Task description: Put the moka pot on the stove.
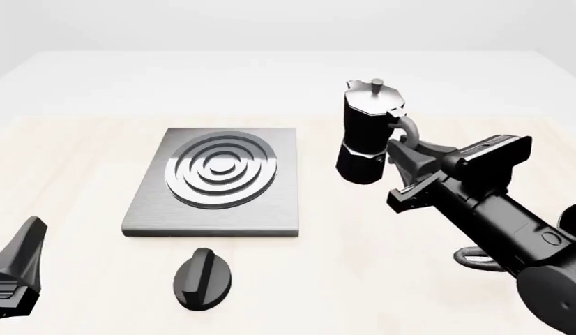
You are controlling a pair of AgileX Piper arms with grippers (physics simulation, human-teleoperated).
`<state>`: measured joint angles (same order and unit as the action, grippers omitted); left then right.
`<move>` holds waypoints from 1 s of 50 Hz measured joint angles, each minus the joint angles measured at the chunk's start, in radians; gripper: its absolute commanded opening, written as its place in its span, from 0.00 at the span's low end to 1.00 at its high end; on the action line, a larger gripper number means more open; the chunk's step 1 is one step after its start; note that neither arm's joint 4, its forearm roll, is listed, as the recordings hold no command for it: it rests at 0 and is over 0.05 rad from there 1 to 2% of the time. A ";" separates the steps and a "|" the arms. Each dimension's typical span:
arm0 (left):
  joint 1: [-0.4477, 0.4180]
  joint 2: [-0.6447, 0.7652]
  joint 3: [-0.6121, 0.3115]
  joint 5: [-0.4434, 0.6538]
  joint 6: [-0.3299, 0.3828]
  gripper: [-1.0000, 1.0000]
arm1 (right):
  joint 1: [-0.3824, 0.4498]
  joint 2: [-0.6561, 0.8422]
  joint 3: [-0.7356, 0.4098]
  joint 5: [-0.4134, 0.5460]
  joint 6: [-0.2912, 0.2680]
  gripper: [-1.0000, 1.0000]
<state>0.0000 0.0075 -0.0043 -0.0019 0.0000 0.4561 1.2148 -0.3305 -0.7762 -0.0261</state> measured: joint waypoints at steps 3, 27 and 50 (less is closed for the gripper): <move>0.000 0.000 0.000 0.000 0.000 1.00 | 0.005 0.018 -0.013 -0.008 -0.003 0.00; 0.000 0.000 0.000 0.000 0.000 1.00 | 0.050 0.184 -0.129 -0.079 -0.012 0.00; 0.000 0.000 0.000 0.000 0.000 1.00 | 0.103 0.321 -0.240 -0.129 -0.020 0.00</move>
<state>0.0000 0.0075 -0.0043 -0.0019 0.0000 0.5593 1.5356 -0.5709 -0.9054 -0.0465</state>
